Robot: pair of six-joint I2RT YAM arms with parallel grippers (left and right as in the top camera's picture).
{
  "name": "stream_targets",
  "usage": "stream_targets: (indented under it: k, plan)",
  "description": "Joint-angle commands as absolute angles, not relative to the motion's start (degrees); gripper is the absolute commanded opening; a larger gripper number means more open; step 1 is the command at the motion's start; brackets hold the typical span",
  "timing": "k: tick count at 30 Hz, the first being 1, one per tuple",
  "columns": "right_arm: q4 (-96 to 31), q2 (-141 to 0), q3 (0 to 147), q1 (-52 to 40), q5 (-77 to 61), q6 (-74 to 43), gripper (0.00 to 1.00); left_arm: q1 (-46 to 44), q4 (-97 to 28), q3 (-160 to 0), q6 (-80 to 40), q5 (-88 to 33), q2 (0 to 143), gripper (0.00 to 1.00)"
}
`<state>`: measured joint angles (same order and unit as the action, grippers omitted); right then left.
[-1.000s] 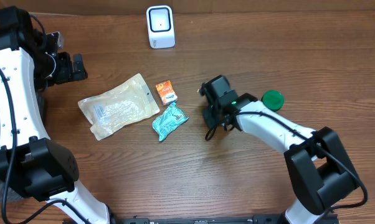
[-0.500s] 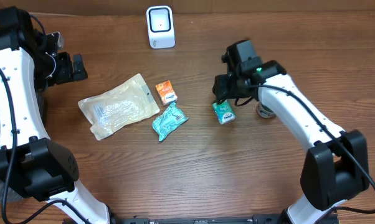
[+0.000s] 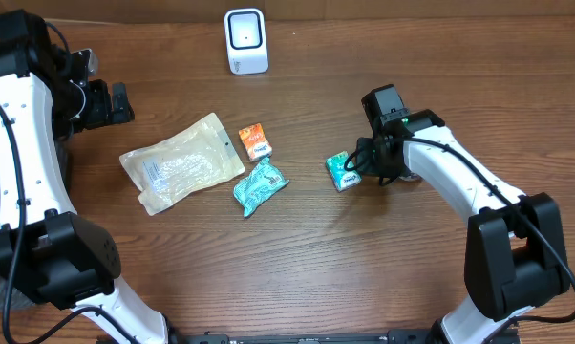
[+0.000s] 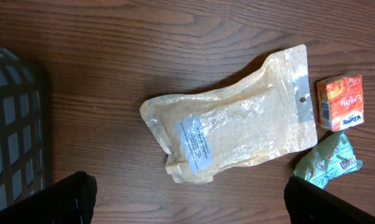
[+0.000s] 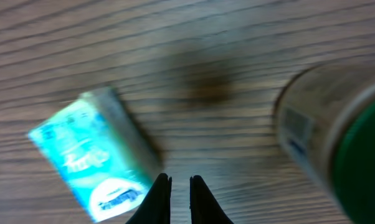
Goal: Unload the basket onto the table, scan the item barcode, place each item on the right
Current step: 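Lower the right gripper and grasp the Kleenex pack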
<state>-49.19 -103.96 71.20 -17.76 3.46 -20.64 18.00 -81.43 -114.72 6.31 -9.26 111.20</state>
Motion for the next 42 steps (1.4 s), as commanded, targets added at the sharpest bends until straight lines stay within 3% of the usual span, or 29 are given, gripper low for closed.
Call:
stream_targets:
  k: [1, 19, 25, 30, 36, 42]
  plan:
    - [-48.7, -103.3, 70.1, -17.8, 10.6, -21.5, 0.09, 17.6, -81.4, -115.9, 6.0, -9.9, 110.5, 1.00]
    - [-50.4, -103.4, 68.6, -9.2, 13.7, -21.4, 0.08, 17.6, -81.4, -115.9, 6.0, -9.9, 110.5, 0.99]
    - [-51.4, -103.4, 70.6, -9.2, -0.1, -17.1, 0.09, 17.6, -81.4, -115.9, 6.0, -9.9, 110.5, 1.00]
    - [-49.7, -103.4, 70.7, -9.5, -20.5, -13.0, 0.18, 17.6, -81.4, -115.9, 6.0, -9.9, 110.5, 1.00]
    - [-47.3, -104.0, 70.5, -10.4, -20.5, -11.8, 0.27, 17.6, -81.4, -115.9, 6.0, -9.9, 110.5, 1.00]
    - [-45.1, -106.7, 70.5, -10.4, -22.9, -6.1, 0.29, 17.6, -81.4, -115.9, 6.0, -9.9, 110.5, 1.00]
